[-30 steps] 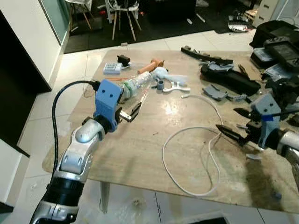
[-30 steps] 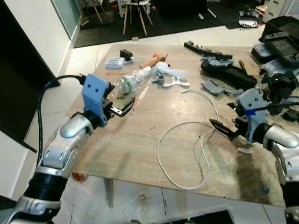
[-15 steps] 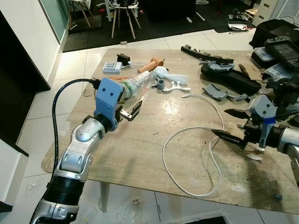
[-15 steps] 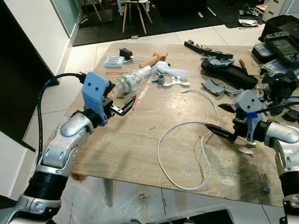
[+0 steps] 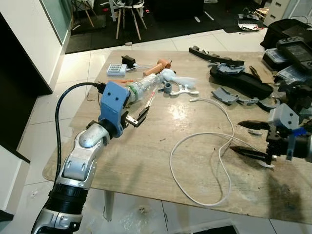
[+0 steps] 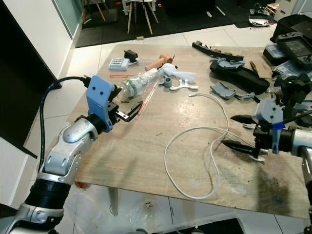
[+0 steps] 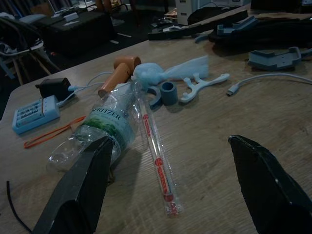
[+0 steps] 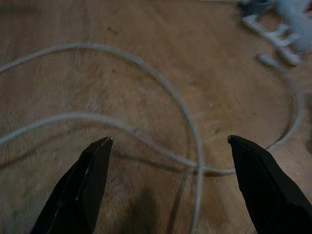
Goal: Picking trash to rubbish bin
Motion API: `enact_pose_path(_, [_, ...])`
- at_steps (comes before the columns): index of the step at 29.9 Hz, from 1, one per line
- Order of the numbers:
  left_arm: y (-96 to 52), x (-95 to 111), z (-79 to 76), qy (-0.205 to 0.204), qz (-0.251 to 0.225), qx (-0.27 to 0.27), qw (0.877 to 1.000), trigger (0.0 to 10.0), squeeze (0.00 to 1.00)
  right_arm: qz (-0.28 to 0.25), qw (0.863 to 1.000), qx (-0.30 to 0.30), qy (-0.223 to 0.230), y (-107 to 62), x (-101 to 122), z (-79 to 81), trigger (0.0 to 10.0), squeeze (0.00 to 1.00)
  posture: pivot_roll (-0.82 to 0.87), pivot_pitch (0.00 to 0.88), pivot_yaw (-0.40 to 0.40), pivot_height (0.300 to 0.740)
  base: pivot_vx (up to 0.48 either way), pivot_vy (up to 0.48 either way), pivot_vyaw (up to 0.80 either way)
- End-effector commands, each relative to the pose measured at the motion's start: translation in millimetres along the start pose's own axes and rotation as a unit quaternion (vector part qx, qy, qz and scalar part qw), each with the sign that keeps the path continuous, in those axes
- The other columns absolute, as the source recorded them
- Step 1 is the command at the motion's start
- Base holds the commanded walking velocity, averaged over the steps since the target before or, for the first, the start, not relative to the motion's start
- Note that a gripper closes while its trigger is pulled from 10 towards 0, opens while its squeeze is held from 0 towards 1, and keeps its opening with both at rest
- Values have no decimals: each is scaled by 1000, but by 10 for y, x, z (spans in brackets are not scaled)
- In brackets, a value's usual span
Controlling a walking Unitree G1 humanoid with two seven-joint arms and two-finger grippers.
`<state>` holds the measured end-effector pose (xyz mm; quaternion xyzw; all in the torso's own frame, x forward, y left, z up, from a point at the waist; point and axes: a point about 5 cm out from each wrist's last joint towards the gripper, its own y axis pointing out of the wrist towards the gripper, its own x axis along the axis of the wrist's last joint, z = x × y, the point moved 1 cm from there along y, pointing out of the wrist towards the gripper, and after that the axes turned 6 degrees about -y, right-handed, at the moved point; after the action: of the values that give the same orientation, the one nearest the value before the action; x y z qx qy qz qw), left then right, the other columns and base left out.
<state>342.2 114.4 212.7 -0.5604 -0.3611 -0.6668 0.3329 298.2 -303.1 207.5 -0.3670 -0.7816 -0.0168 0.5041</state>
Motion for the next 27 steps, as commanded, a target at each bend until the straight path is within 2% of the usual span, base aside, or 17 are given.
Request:
enact_pose_path(1, [-27,-29,16,-2,8,-2,1000,10000,0,25,999,28,-10,-19,-69,72,10000,0,-60,194,136,740,0,0,0])
enact_pose_path(6, [-18,-38,-7,-2,10,-4,1000,10000,0,71,997,24,-13,-92,-216,80,10000,0,-60,194,136,740,0,0,0])
enact_pose_path(11, [-21,-41,-6,-1,10,-4,1000,10000,0,87,996,-7,1,-58,-341,82,10000,0,-54,193,137,740,0,0,0])
enact_pose_path(21, [-25,-32,28,2,11,-1,1000,10000,0,70,997,-35,3,18,-388,62,10000,0,-51,194,142,740,0,0,0])
enact_pose_path(26, [-27,-18,36,4,10,-1,1000,10000,0,31,998,-55,-29,221,-215,-80,10000,0,-43,203,143,740,0,0,0])
enact_pose_path(27, [-27,-18,36,4,10,-1,1000,10000,0,31,998,-55,-29,221,-215,-80,10000,0,-43,203,143,740,0,0,0])
